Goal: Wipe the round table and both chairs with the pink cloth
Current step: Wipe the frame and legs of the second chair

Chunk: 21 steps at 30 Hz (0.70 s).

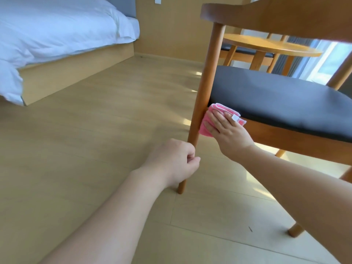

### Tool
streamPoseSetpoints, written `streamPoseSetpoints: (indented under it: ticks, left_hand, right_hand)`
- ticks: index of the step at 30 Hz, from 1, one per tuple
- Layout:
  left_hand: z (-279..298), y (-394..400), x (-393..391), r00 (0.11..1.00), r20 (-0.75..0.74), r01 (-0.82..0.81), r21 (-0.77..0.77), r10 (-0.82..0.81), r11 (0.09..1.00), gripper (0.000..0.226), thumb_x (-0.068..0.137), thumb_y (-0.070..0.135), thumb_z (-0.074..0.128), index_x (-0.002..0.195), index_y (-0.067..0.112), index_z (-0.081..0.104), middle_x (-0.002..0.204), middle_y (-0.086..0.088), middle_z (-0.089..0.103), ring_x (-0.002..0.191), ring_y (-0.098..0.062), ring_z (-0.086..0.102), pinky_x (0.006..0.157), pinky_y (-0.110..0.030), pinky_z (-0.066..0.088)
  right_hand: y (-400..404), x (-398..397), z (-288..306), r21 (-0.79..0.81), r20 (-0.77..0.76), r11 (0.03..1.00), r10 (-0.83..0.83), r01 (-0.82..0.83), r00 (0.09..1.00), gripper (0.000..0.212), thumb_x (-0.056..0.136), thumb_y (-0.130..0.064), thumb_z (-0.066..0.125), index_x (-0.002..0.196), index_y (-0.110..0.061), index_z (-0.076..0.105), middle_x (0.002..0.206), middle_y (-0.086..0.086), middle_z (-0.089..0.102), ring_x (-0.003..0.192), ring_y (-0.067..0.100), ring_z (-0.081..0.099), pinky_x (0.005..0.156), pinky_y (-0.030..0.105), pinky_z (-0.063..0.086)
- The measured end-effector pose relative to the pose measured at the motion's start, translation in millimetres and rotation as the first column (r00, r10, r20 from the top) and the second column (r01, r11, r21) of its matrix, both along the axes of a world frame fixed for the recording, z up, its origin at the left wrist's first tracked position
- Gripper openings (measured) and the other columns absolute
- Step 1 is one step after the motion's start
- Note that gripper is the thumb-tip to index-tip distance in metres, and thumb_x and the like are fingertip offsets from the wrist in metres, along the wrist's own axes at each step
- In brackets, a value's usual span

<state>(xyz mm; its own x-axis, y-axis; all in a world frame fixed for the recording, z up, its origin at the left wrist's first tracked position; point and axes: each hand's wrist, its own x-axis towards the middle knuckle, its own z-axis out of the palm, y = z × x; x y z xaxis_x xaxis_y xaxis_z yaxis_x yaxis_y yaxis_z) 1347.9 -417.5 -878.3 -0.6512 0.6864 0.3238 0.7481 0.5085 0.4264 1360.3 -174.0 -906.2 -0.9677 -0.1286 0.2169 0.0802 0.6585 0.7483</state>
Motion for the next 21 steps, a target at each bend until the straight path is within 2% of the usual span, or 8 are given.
streamPoseSetpoints:
  ticks: [4,7,9,13,15,18,21]
  left_hand:
    - [1.8,16.7,7.3,1.000,0.013,0.011,0.010,-0.011,1.000,0.041,0.083,0.043,0.058,0.053,0.019,0.044,0.048,0.006,0.047,0.049,-0.009,0.045,0.044,-0.023,0.025]
    - [5.3,40.8,20.4,0.998,-0.014,0.063,0.016,-0.063,0.998,0.041,0.084,0.042,0.058,0.053,0.020,0.044,0.049,0.006,0.048,0.049,-0.008,0.046,0.044,-0.022,0.026]
    - [7.6,58.2,29.7,0.994,-0.027,0.108,0.021,-0.108,0.994,0.041,0.085,0.042,0.057,0.052,0.021,0.044,0.050,0.007,0.049,0.051,-0.008,0.047,0.045,-0.022,0.029]
    - [7.5,91.4,50.4,0.983,-0.014,0.181,-0.001,-0.181,0.983,0.041,0.088,0.040,0.056,0.053,0.022,0.046,0.051,0.007,0.052,0.051,-0.009,0.050,0.046,-0.024,0.037]
    - [8.3,110.4,64.8,0.975,0.000,0.221,-0.013,-0.221,0.975,0.040,0.090,0.040,0.056,0.054,0.023,0.049,0.052,0.008,0.052,0.051,-0.008,0.050,0.045,-0.023,0.037]
    - [11.8,142.3,86.0,0.962,0.037,0.272,0.005,-0.272,0.962,0.039,0.091,0.038,0.056,0.057,0.020,0.052,0.055,0.007,0.053,0.056,-0.013,0.053,0.052,-0.029,0.046]
    - [13.8,167.8,103.3,0.959,0.021,0.283,0.010,-0.284,0.959,0.040,0.090,0.038,0.057,0.056,0.018,0.049,0.053,0.006,0.050,0.056,-0.014,0.049,0.052,-0.029,0.041]
  right_hand:
    - [20.7,23.2,2.6,0.009,0.024,1.000,0.030,-0.030,0.999,0.061,0.097,-0.021,0.026,0.153,-0.013,0.004,0.160,0.014,-0.002,0.147,0.032,-0.005,0.114,0.046,-0.013]
    - [43.3,54.0,7.5,0.004,0.017,0.997,0.073,-0.073,0.997,0.061,0.091,-0.018,0.047,0.150,-0.013,0.028,0.156,0.015,0.023,0.144,0.033,0.019,0.118,0.048,0.013]
    - [64.3,77.8,8.8,-0.008,-0.003,0.994,0.109,-0.109,0.994,0.058,0.086,-0.013,0.052,0.143,-0.011,0.042,0.150,0.015,0.036,0.140,0.033,0.032,0.114,0.050,0.028]
    - [112.2,133.7,9.8,-0.010,-0.005,0.998,0.060,-0.060,0.998,0.056,0.087,-0.010,0.030,0.140,-0.010,0.047,0.146,0.015,0.043,0.135,0.034,0.040,0.111,0.052,0.030]
    - [136.3,163.1,7.9,-0.022,-0.001,1.000,0.008,-0.008,1.000,0.057,0.086,-0.010,0.028,0.140,-0.011,0.047,0.146,0.014,0.043,0.134,0.034,0.041,0.110,0.053,0.029]
    - [170.2,204.0,6.8,-0.079,-0.014,0.995,-0.063,0.062,0.998,0.058,0.085,-0.010,0.028,0.140,-0.013,0.047,0.147,0.013,0.042,0.135,0.035,0.040,0.110,0.057,0.032]
    - [198.5,240.7,6.2,-0.173,-0.018,0.977,-0.132,0.127,0.991,0.056,0.087,-0.007,0.037,0.142,-0.013,0.042,0.150,0.013,0.038,0.139,0.036,0.033,0.107,0.060,0.032]
